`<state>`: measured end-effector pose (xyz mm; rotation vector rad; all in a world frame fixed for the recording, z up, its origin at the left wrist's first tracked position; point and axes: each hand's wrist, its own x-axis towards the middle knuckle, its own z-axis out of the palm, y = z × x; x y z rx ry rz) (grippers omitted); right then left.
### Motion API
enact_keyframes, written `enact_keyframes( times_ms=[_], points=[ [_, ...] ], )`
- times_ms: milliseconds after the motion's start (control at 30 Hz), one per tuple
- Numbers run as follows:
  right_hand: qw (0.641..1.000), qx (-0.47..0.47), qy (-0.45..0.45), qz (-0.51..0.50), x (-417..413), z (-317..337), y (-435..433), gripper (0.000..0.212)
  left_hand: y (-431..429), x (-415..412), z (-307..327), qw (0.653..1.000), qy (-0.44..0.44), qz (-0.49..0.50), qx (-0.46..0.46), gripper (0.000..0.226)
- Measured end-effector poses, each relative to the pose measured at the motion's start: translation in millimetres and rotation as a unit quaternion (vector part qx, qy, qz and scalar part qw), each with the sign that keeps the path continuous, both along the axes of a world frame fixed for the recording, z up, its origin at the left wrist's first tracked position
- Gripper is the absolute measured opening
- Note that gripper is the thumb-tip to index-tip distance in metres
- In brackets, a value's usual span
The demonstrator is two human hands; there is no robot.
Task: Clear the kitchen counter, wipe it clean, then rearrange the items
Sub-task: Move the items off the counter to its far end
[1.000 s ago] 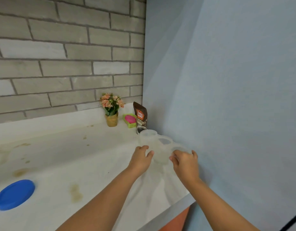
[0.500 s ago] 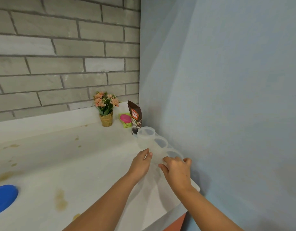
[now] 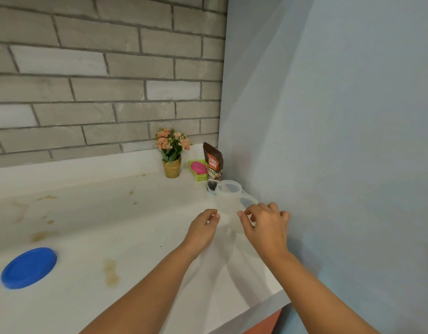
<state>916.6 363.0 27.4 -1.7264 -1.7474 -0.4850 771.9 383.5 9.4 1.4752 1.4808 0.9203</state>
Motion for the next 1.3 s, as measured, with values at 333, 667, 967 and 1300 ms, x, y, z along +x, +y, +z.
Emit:
enact_keyframes(
  times_ms=[333, 667, 967, 1300],
  points=[
    [0.983, -0.056, 0.064, 0.161, -103, 12, -10, 0.026, -37, -92, 19, 0.991, -0.043, 0.106, 0.065, 0.024],
    [0.933, -0.196, 0.101, 0.283, -255, 16, -46, 0.029, -106, -251, 29, 0.976, 0.021, 0.204, 0.079, 0.017],
    [0.91, -0.294, 0.11, 0.273, -364, -10, -74, 0.031, -173, -377, 25, 0.963, 0.114, 0.236, 0.06, 0.012],
    [0.896, -0.357, 0.093, 0.247, -411, -35, -68, 0.055, -206, -443, 4, 0.948, 0.156, 0.274, -0.045, 0.01]
  ],
)
